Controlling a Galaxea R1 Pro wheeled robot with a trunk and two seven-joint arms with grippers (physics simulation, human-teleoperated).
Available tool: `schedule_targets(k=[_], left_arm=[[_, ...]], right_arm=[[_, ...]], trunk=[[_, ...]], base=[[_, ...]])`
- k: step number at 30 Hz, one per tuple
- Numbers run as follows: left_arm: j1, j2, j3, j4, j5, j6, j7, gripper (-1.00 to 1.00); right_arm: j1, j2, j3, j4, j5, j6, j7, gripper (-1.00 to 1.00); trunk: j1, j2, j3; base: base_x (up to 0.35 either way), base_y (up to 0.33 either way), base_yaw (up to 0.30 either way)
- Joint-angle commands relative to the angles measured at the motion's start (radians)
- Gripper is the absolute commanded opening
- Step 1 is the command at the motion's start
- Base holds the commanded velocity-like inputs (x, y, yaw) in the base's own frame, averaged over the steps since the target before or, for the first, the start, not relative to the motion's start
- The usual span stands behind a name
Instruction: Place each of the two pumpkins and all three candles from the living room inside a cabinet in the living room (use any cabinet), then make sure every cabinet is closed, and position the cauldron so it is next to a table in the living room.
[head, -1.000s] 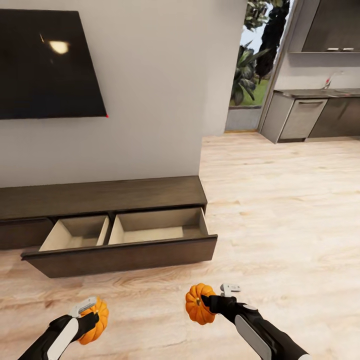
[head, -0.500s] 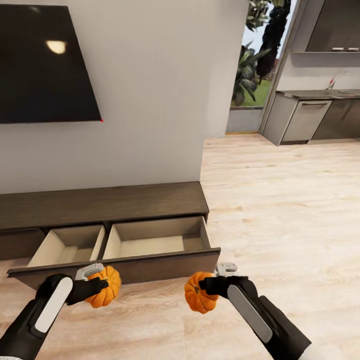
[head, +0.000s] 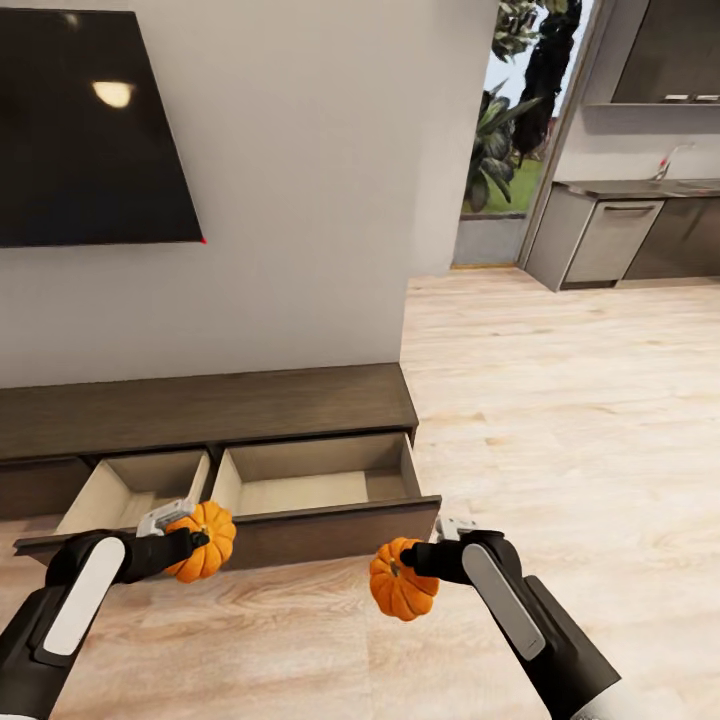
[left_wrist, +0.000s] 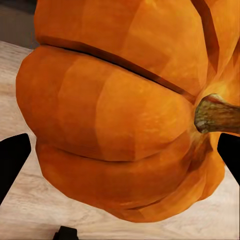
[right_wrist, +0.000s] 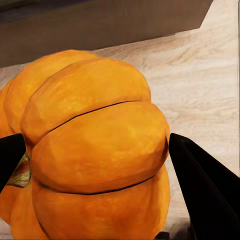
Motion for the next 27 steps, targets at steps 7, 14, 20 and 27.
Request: schedule_targets(k=[7,14,20,27], left_arm=[[0.001,0.001,0.004,-0.006,0.024,0.003,0.009,-1.0],[0.003,0.001,0.004,-0.006,0.045,0.003,0.009,-1.0],[0.003,0.001,0.003,-0.005,0.045,0.003,0.009,-1.0],[0.003,0.0,0.004,-0.004,0.048,0.003,0.009,-1.0]], right_arm=[[-0.001,-0.001,-0.013,-0.005,-0.014,-0.003,-0.009,-1.0],[-0.001,-0.001,-0.008,-0.006,-0.014,-0.005,-0.008,-1.0],[-0.001,0.007,-0.008,-0.007,-0.013,-0.005,-0.006,-1.0],[-0.001,0.013,-0.008,-0.007,-0.014,-0.005,-0.005,-1.0]], trunk=[[0.0,0.0,-0.001],[0.0,0.0,-0.001],[0.0,0.0,-0.001],[0.0,0.0,-0.001]], base=[[0.04,0.0,0.0],[0.065,0.0,0.0],[0.303,0.0,0.0],[0.311,-0.036,0.0]])
